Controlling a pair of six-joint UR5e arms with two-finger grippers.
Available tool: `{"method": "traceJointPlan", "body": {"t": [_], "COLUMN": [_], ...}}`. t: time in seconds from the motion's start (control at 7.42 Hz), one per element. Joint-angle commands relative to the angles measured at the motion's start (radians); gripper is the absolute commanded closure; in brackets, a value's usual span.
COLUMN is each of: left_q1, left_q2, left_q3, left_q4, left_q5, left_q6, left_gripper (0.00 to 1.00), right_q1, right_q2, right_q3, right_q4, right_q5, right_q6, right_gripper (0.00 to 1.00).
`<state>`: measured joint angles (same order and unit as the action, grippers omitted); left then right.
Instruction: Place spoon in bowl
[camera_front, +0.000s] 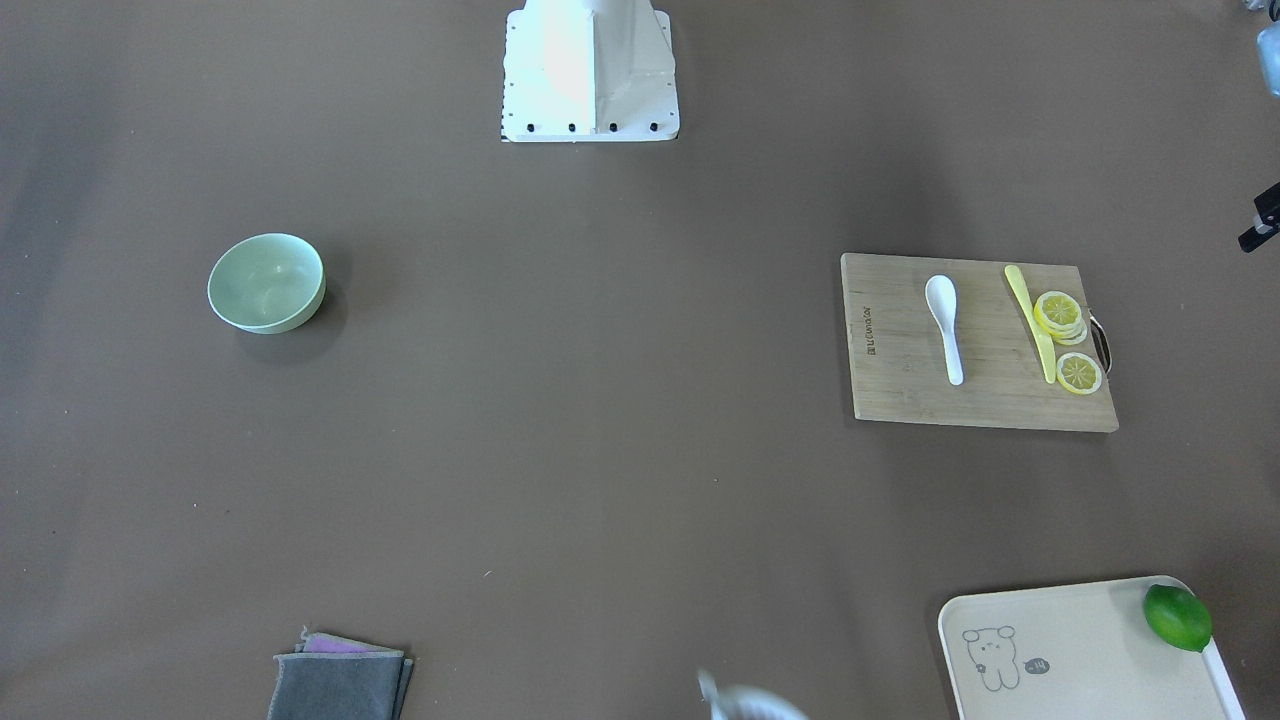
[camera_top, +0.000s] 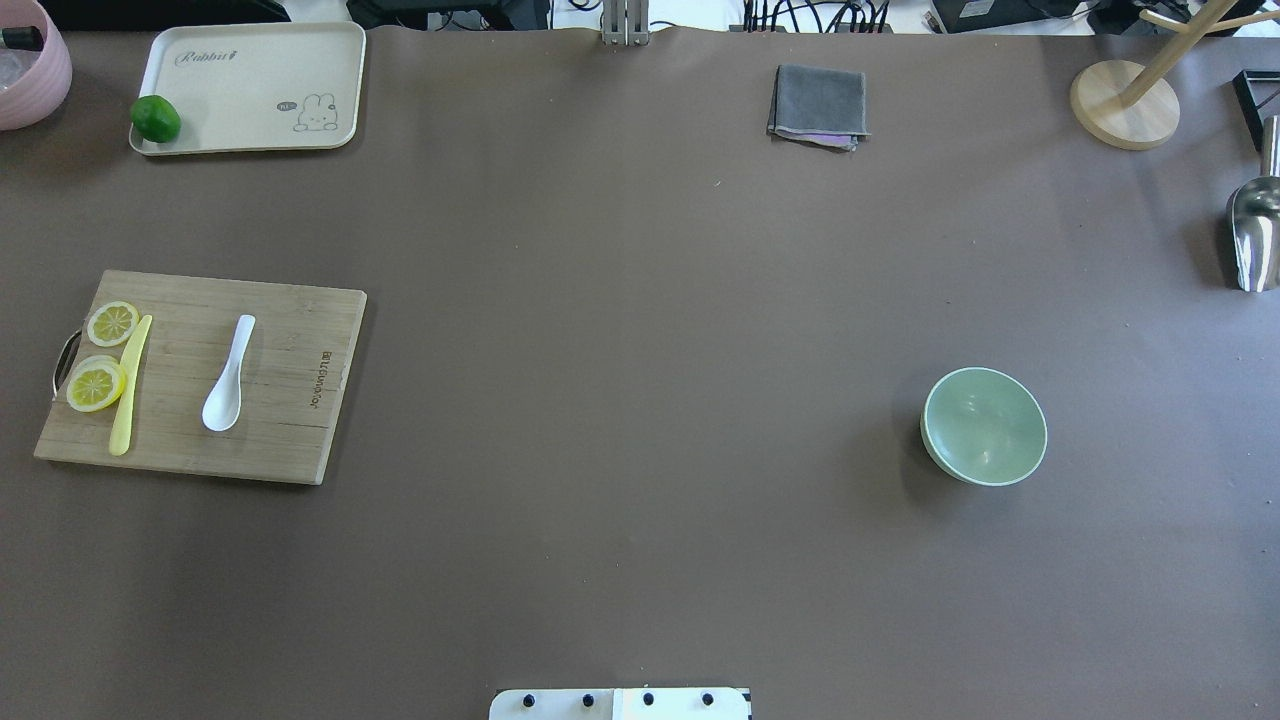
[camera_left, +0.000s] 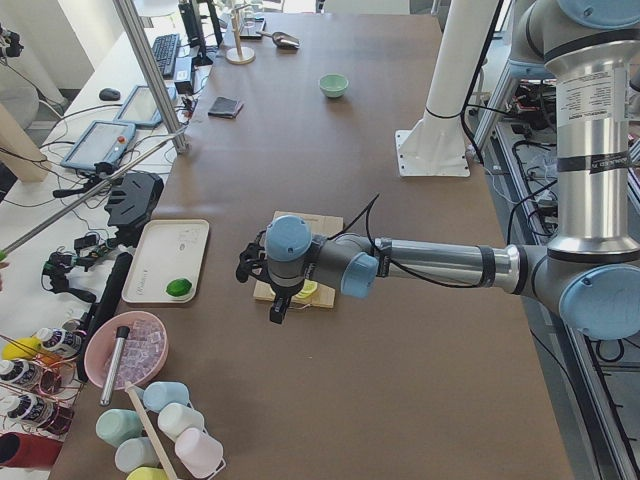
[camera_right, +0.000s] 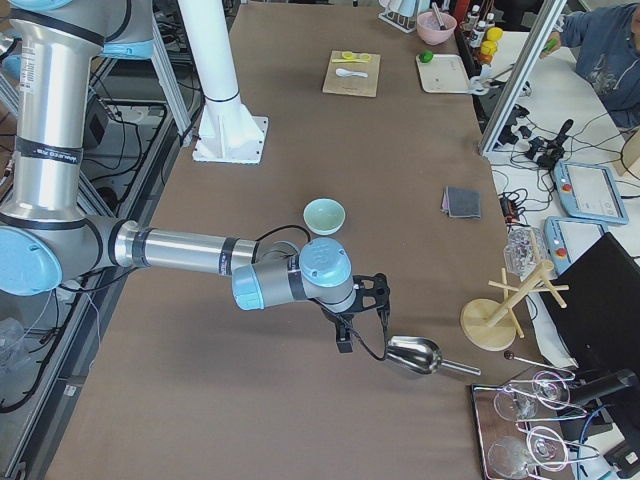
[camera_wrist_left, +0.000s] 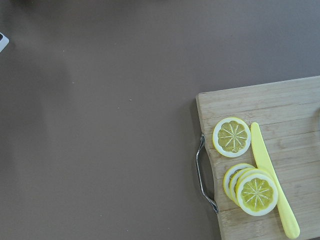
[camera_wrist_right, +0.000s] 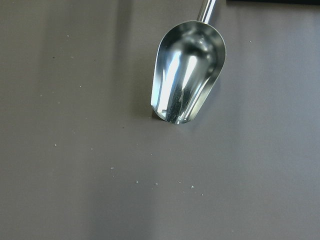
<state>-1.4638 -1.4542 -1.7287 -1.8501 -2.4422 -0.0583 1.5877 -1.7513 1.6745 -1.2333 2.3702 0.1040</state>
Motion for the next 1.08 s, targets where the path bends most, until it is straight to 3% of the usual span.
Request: {"method": "traceJointPlan", "body": {"t": [0.0,0.94], "left_q1": [0.006,0.007], "left_q2": [0.011,0.005], "left_q3": [0.004,0.012], "left_q4": [-0.011,-0.011], "left_q5": [-0.001,0.009], "left_q6": [0.038,0.035], "left_gripper": [0.02,0.02], "right_q1": [0.0,-0.011], "right_q2": [-0.002,0.009], "right_q3": [0.002,0.007], "right_q4": [0.002,0.0], "right_q5": [-0.003,0.001], "right_q6": [-0.001,-0.003], "right_gripper": [0.0,0.0]}}
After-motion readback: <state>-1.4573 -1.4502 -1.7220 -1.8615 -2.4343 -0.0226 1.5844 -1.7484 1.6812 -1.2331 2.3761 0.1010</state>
